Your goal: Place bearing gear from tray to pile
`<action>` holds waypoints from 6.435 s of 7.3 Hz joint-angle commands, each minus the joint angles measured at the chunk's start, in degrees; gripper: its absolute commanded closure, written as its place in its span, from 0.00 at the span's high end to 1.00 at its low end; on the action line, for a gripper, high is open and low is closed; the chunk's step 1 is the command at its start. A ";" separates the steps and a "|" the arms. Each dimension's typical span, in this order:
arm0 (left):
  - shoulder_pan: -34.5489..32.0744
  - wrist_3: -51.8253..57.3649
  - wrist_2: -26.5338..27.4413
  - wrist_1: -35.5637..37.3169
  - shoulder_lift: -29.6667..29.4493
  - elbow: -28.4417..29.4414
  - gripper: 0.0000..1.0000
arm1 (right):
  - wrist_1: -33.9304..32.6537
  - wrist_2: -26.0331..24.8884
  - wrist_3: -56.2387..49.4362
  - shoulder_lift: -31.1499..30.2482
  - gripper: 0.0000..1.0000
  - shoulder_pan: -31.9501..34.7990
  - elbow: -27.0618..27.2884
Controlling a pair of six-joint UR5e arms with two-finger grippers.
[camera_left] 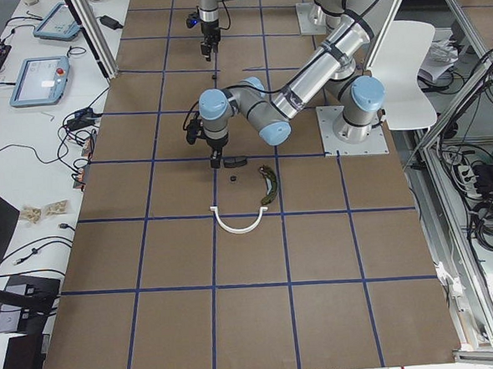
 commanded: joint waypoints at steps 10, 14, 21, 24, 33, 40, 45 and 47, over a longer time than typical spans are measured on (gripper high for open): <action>-45.37 -65.42 2.07 1.96 -17.41 15.93 1.00 | 30.02 -2.15 -29.95 -28.78 1.00 -13.42 -0.74; -46.08 -64.63 3.75 1.96 -19.00 16.02 0.58 | 29.41 -2.33 -30.47 -28.69 1.00 -13.42 -0.83; -38.74 -55.12 3.84 -6.17 -13.93 17.33 0.00 | 29.76 -3.12 -31.18 -29.04 1.00 -13.60 -0.83; -17.95 -25.55 6.56 -8.77 -9.34 13.74 0.00 | 29.41 -4.26 -31.27 -29.04 1.00 -13.77 -0.83; 9.91 4.71 6.64 2.12 -11.36 3.55 0.00 | 30.10 -4.52 -32.75 -29.13 1.00 -14.29 -1.26; 9.90 4.19 5.95 -1.02 -8.46 3.10 1.00 | 29.40 -5.14 -33.37 -29.13 1.00 -14.03 -1.53; -8.30 -16.29 5.50 -15.76 1.01 10.71 1.00 | 29.14 -1.64 -33.47 -29.30 1.00 -13.77 -1.62; -21.41 -33.36 5.77 -24.11 4.45 17.83 1.00 | 29.58 -2.93 -33.99 -29.22 1.00 -14.03 -1.88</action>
